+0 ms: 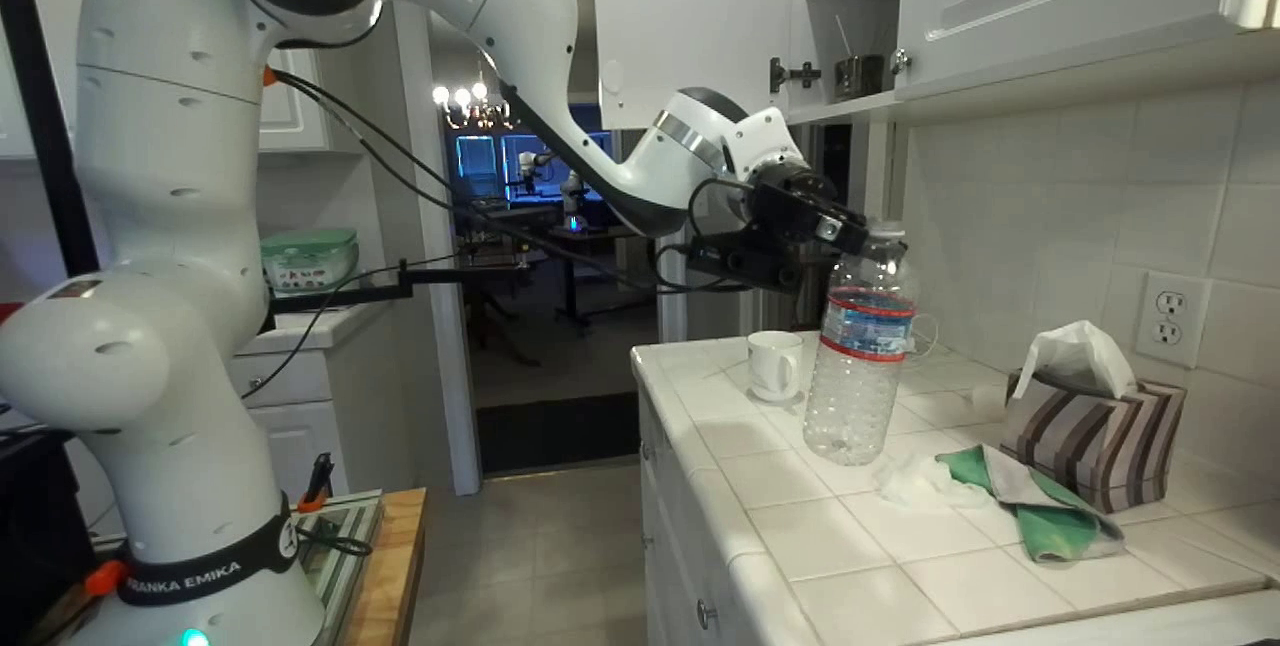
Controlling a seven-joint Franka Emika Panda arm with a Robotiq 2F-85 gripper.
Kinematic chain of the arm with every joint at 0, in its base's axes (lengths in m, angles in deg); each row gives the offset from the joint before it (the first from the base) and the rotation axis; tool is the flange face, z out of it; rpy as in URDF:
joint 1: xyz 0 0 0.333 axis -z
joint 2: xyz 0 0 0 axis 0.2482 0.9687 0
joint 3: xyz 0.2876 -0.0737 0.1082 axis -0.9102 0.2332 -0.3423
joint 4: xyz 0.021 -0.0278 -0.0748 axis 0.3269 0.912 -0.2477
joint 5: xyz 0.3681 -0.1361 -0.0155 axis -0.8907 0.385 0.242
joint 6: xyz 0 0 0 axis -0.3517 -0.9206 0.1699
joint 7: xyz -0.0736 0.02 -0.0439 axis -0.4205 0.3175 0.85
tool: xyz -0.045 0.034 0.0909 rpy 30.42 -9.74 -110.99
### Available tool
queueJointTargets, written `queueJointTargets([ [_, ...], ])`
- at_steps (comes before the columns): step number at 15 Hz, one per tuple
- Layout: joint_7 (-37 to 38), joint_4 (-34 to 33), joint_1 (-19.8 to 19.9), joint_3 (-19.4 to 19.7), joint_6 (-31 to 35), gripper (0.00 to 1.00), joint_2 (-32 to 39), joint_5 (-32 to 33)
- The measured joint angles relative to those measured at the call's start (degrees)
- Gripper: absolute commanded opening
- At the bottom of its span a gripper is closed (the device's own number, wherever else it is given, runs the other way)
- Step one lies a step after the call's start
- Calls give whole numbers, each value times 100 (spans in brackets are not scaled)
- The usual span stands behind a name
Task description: Open the cabinet and take out a bottle from the cabinet
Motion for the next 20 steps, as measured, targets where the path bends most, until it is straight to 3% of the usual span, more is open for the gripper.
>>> queueJointTargets([
  [1, -87, -92, 12, 11, 92, 35, 105, -3],
  [2, -141, -158, 16, 23, 116, 10, 166, -3],
  [6, -78, -185, -9, 51, 78, 10, 190, 15],
  [9, 294, -267, -129, 53, -328, 10, 321, 34],
  [15, 688, -1054, -470, 67, -1133, 10, 1198, 234],
  [20, 637, -1655, -381, 159, -470, 10, 1806, 307],
])
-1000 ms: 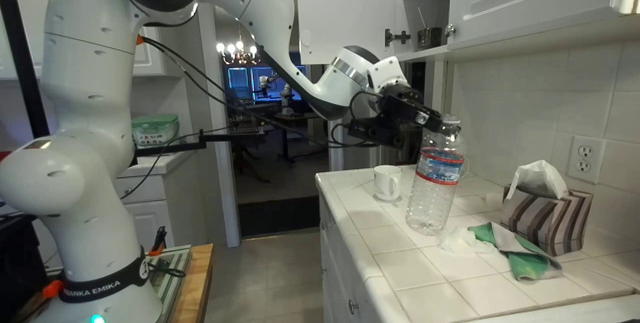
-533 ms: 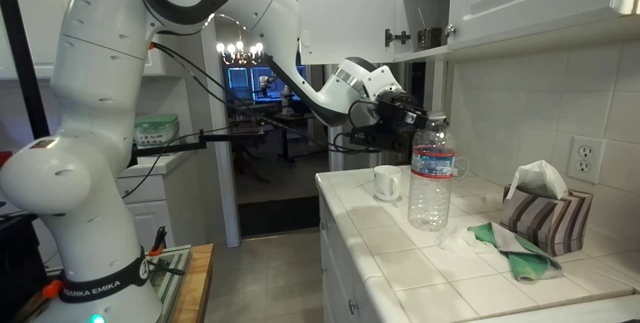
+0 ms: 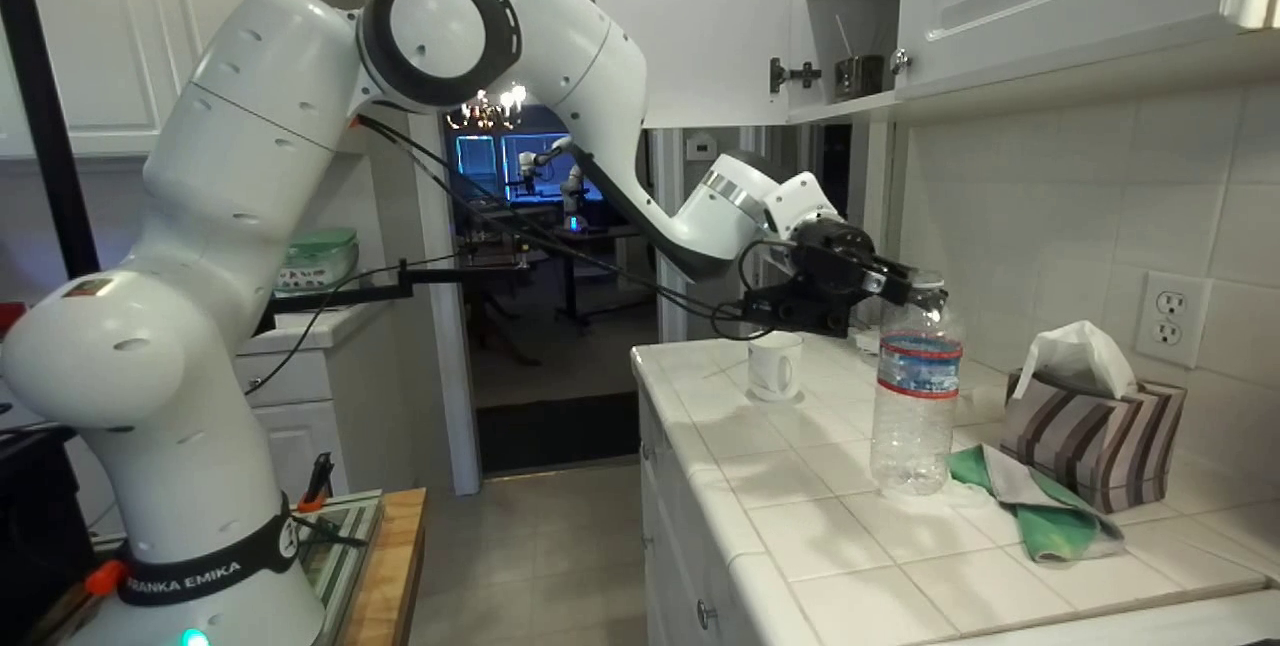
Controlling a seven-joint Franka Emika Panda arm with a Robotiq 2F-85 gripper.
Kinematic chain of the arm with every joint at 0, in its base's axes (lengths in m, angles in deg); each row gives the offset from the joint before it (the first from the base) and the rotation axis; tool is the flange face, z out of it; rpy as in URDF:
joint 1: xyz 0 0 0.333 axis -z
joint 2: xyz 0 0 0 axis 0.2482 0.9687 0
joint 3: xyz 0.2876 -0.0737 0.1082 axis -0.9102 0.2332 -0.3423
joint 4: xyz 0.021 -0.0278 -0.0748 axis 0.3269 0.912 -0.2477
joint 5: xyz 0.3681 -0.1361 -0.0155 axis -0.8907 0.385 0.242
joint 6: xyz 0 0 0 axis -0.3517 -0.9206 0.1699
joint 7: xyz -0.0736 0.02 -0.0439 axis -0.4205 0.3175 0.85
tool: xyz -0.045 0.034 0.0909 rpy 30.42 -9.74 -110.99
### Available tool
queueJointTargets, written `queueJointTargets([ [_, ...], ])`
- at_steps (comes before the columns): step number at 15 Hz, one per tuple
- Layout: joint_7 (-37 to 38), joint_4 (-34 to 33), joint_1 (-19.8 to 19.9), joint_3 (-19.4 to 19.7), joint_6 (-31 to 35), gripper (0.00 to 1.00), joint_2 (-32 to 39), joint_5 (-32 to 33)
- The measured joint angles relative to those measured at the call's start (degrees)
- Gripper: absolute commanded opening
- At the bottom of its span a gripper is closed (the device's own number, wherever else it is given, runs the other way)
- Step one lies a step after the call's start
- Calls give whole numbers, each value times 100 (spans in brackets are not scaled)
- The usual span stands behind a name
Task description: Open the cabinet and take out a bottle from the cabinet
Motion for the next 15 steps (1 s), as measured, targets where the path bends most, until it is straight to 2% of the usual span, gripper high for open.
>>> queueJointTargets([
  [6, -241, -485, 90, 230, 766, 10, 463, 69],
  [15, -560, -995, 67, 323, 801, 10, 1071, 146],
])
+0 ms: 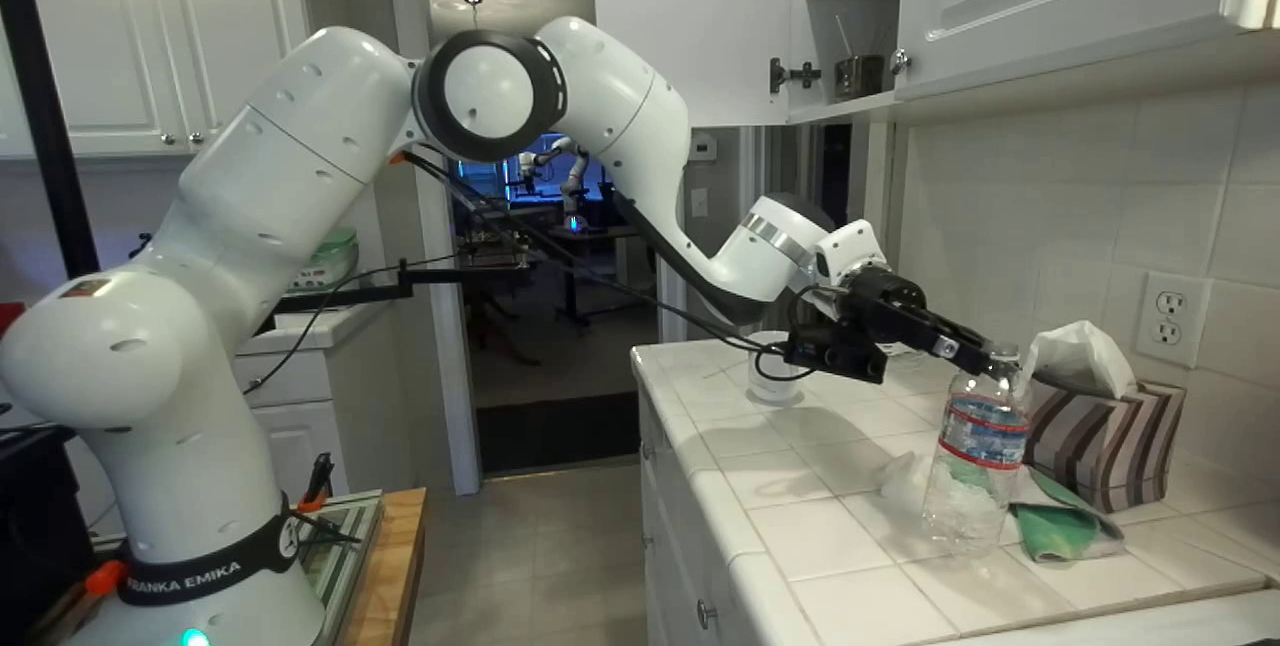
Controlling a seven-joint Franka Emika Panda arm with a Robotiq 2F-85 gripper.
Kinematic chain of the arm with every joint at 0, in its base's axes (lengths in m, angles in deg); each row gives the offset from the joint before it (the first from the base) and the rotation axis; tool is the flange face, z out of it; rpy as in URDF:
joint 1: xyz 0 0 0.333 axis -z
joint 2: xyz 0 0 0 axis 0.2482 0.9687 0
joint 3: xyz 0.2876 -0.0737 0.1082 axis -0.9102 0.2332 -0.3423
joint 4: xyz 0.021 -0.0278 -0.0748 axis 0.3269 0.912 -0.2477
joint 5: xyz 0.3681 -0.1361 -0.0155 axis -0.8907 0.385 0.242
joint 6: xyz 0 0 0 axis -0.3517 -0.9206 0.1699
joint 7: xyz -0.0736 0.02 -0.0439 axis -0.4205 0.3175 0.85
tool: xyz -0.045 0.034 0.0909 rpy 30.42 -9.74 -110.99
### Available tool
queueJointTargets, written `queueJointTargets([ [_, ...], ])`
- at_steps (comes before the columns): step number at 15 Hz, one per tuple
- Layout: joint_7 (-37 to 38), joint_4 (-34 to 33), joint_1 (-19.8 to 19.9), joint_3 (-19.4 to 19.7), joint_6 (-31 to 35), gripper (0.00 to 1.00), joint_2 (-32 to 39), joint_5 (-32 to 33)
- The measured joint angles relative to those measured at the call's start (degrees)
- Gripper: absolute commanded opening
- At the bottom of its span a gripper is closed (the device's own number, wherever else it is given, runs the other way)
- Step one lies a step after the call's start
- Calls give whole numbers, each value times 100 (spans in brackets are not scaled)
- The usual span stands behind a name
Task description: Open the cabinet and take out a bottle from the cabinet
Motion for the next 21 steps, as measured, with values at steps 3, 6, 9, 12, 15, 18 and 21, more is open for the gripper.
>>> queueJointTargets([
  [3, -37, -90, -2, 18, 0, 10, 120, 0],
  [6, -42, -134, -7, 39, 0, 10, 184, 0],
  [9, -42, -156, -30, 72, 0, 10, 215, 0],
  [12, -42, -211, -86, 135, -27, 10, 254, 12],
  [15, -38, -241, -162, 197, -53, 10, 278, 40],
  [18, -29, -282, -213, 217, -74, 10, 319, 47],
  [21, -4, -346, -241, 228, -83, 10, 391, 53],
])
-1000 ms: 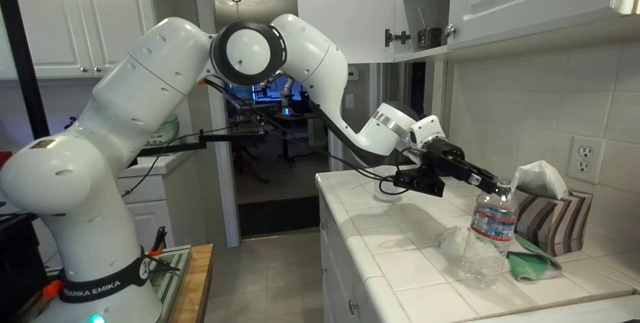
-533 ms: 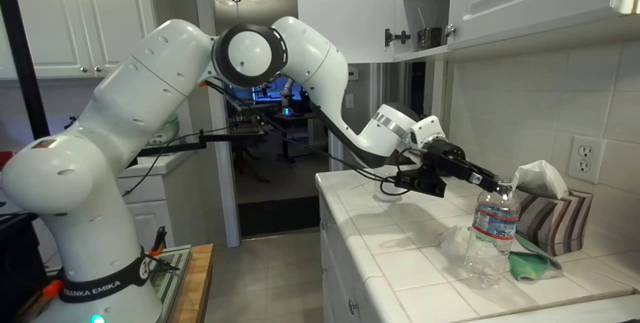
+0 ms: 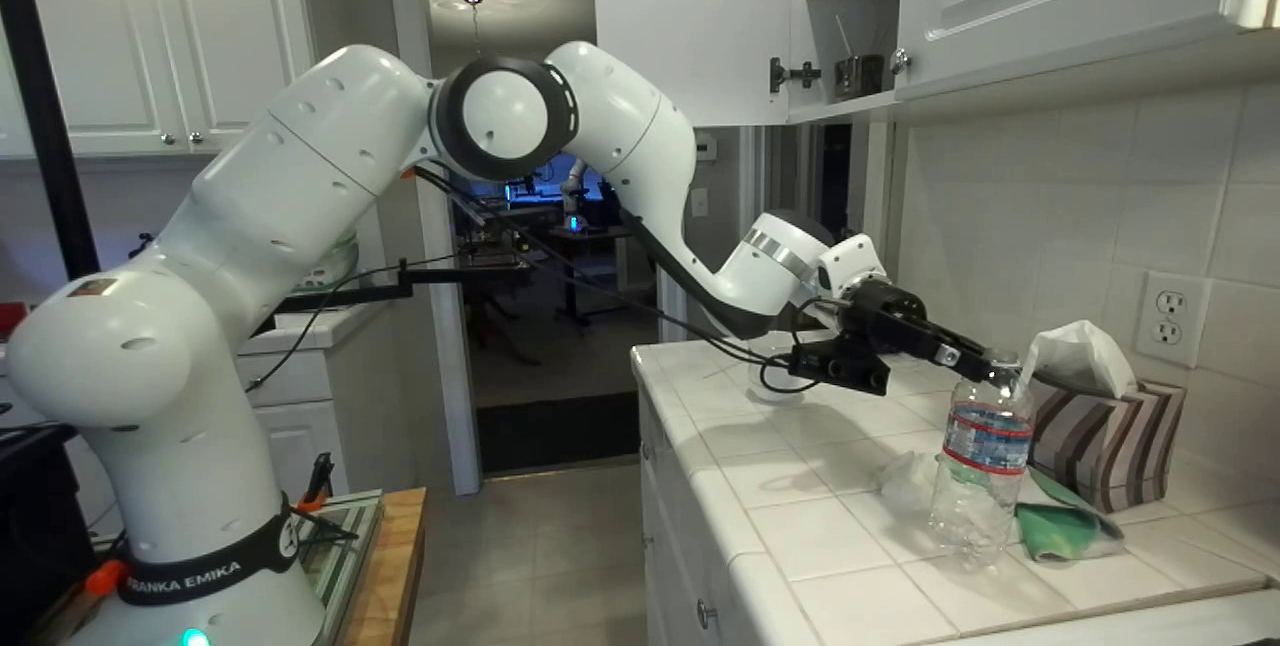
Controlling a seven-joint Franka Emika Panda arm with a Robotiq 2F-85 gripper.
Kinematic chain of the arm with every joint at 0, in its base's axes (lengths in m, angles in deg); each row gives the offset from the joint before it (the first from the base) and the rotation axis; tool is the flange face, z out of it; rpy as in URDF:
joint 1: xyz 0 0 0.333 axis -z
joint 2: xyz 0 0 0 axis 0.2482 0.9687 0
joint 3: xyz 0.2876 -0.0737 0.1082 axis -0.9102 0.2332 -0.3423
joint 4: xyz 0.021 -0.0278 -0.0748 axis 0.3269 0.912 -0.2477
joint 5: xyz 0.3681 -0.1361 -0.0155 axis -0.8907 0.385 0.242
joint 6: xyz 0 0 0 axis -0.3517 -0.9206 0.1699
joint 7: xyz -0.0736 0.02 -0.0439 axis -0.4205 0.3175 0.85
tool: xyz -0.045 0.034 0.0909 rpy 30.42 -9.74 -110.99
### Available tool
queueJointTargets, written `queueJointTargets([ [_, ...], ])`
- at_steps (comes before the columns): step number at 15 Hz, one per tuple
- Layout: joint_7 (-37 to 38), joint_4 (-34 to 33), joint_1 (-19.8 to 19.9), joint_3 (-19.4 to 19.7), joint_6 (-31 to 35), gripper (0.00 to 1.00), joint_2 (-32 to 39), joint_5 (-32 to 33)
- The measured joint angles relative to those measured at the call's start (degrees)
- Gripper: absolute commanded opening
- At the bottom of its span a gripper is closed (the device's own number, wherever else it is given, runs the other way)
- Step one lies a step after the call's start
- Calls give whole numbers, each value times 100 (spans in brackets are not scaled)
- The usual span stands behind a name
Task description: Open the cabinet and take out a bottle from the cabinet
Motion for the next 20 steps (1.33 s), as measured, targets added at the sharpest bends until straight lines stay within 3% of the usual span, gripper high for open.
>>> queueJointTargets([
  [1, 11, -32, -14, 14, -7, 10, 36, 5],
  [2, 22, -59, -28, 26, -14, 21, 67, 12],
  [3, 28, -84, -37, 33, -22, 60, 94, 20],
  [4, 32, -109, -41, 36, -26, 61, 118, 27],
  [10, 33, -218, -43, 54, -35, 100, 224, 32],
  [16, 51, -164, -82, 77, -257, 100, 104, 32],
  [20, 163, 512, -257, -64, -298, 100, -541, 69],
])
